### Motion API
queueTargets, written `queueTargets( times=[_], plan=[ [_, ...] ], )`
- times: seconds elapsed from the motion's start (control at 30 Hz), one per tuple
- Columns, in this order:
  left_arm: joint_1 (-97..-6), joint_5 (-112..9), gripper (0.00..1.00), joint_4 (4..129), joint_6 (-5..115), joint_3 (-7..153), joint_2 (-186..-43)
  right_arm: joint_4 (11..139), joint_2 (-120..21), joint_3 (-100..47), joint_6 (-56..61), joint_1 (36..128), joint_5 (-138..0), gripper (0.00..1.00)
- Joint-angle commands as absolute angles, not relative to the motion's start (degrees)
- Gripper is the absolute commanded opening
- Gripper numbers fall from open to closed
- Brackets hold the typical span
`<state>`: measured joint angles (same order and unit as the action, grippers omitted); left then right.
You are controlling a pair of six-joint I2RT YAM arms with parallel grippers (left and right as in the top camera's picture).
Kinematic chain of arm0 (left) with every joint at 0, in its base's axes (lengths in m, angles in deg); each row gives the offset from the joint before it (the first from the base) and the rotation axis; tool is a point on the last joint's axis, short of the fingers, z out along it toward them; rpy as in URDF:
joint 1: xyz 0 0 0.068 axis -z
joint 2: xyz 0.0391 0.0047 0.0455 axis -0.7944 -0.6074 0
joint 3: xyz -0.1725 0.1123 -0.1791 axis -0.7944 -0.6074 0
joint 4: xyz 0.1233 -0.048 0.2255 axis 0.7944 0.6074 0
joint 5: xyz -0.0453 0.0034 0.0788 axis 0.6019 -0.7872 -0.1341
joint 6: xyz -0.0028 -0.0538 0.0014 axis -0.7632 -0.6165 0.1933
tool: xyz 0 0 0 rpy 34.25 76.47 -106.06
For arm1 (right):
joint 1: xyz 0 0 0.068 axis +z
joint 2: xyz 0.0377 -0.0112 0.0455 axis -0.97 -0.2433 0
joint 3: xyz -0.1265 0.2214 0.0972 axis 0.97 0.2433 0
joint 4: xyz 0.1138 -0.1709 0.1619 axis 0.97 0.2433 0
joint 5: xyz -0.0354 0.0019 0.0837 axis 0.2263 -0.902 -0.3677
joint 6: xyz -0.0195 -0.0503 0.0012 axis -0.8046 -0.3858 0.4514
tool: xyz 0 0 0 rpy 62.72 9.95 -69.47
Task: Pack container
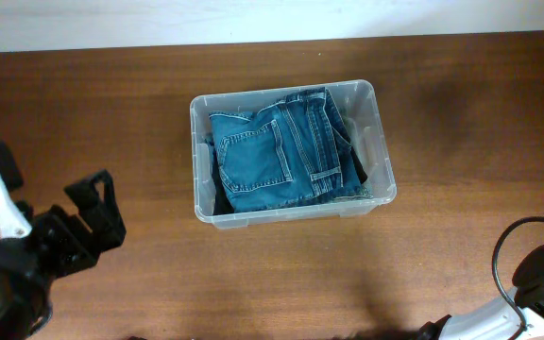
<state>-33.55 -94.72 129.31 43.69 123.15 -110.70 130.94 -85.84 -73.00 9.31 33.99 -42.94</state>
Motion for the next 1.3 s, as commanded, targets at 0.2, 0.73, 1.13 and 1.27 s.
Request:
queueTargets(
  times=[0.2, 0.73, 1.13, 1.27],
  plan=[
    [-33.6, -94.2, 1.00, 129.4, 43.2, 122.5, -107.5, 131.0, -85.8, -73.2, 9.5, 33.9, -42.3, 0.99],
    [-40.2, -95.3, 1.00, 126.8, 43.2, 91.4, -73.1, 131.0, -85.8, -73.2, 9.5, 33.9, -42.3, 0.99],
    [-46.7, -91.0, 1.00, 94.2, 43.2, 45.6, -52.8, 131.0, -85.8, -73.2, 9.5, 33.9, -42.3, 0.98],
    [-48.2, -82.3, 1.00, 71.5, 43.2, 25.7, -47.5, 131.0, -85.8, -73.2, 9.5, 33.9, -42.3, 0.99]
  ],
)
